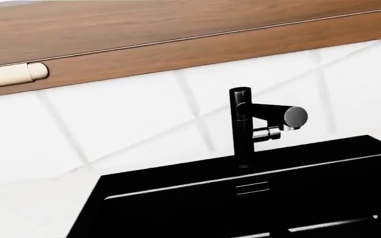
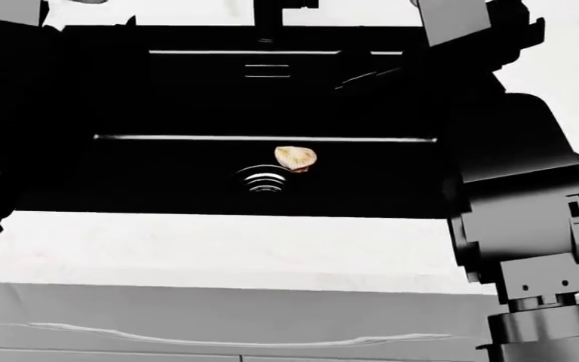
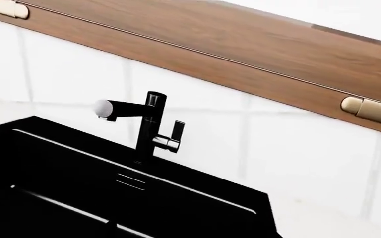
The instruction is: Turn on the sink faucet.
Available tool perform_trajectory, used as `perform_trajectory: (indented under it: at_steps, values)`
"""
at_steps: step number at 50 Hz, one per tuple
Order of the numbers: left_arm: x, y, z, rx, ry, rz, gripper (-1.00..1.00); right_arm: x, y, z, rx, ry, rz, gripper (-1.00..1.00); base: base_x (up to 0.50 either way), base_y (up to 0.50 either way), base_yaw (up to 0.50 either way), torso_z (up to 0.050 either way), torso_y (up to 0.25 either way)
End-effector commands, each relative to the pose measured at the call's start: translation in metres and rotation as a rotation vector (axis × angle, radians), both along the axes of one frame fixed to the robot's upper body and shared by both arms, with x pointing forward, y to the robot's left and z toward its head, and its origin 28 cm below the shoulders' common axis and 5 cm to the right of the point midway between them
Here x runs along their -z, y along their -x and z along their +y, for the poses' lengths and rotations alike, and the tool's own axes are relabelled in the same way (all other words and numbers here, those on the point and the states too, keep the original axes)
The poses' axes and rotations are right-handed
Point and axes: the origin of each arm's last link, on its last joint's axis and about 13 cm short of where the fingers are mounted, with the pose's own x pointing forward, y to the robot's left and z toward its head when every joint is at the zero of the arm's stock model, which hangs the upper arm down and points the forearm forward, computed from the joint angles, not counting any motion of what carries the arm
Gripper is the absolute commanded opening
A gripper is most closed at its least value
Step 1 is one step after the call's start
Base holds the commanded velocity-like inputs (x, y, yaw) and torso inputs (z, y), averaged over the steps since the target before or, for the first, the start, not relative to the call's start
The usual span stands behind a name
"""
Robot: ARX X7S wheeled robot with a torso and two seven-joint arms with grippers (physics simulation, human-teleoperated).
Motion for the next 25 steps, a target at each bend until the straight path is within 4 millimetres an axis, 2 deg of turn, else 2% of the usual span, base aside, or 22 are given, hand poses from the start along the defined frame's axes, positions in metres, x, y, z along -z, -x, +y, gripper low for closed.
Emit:
perform_trajectory:
  at_steps: [1,5,15,25]
  values:
    - [0.002,-0.002,0.008,-0.009,-0.056,0.014,1.00,0.005,-0.004,-0.001,-0.010,-0.003,0.020,1.00,0.22,0.00,0.00,0.000,0.000]
    - [0.009,-0.002,0.009,-0.019,-0.050,0.031,1.00,0.012,-0.005,-0.001,-0.003,-0.011,0.034,1.00,0.22,0.00,0.00,0.000,0.000]
    - [0.015,-0.001,0.010,-0.025,-0.044,0.045,1.00,0.013,-0.005,-0.001,-0.006,-0.007,0.044,1.00,0.22,0.00,0.00,0.000,0.000]
    - [0.016,-0.001,0.013,-0.026,-0.047,0.052,1.00,0.016,-0.007,-0.003,-0.016,-0.010,0.051,1.00,0.29,0.00,0.00,0.000,0.000]
